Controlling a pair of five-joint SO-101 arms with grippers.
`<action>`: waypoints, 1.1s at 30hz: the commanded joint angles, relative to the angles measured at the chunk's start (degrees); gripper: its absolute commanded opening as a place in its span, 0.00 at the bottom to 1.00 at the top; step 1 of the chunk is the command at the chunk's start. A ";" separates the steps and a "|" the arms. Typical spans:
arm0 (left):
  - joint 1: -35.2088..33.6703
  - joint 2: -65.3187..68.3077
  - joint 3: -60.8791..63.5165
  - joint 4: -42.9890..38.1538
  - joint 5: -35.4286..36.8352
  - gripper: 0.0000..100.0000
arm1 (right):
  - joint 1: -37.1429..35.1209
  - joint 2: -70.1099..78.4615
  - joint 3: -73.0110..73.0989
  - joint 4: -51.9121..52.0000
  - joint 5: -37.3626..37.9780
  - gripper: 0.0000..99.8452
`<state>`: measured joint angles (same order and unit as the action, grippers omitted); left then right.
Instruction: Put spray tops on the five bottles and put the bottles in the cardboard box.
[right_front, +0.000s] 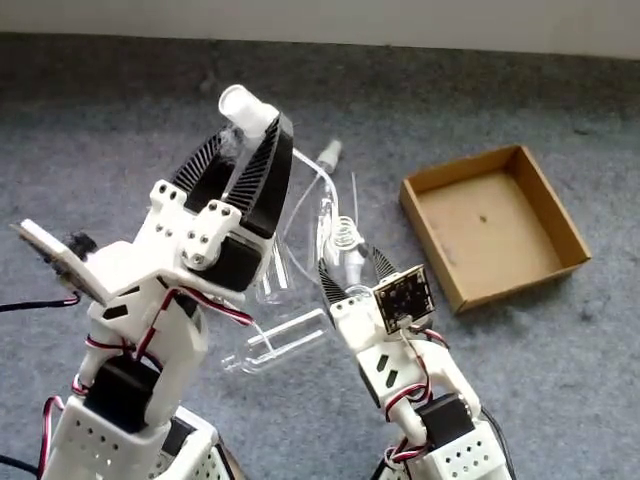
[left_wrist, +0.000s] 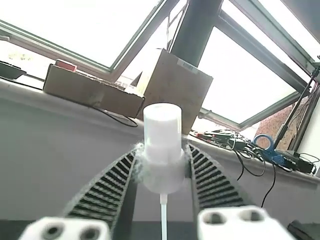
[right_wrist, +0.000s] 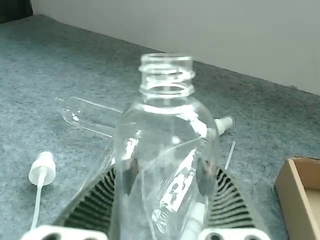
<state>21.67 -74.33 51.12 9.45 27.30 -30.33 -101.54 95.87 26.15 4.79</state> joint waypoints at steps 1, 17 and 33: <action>-0.31 0.13 1.89 -1.76 -0.09 0.00 | -0.04 -1.19 9.36 0.22 0.00 0.08; 4.18 -0.13 6.02 1.85 -0.18 0.00 | -0.04 -1.19 9.36 0.22 0.09 0.08; 3.56 -0.13 -0.48 1.05 -0.44 0.00 | -0.04 -1.19 9.36 0.22 0.09 0.08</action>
<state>24.22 -73.89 54.29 11.47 27.30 -30.42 -101.54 95.87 26.15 4.79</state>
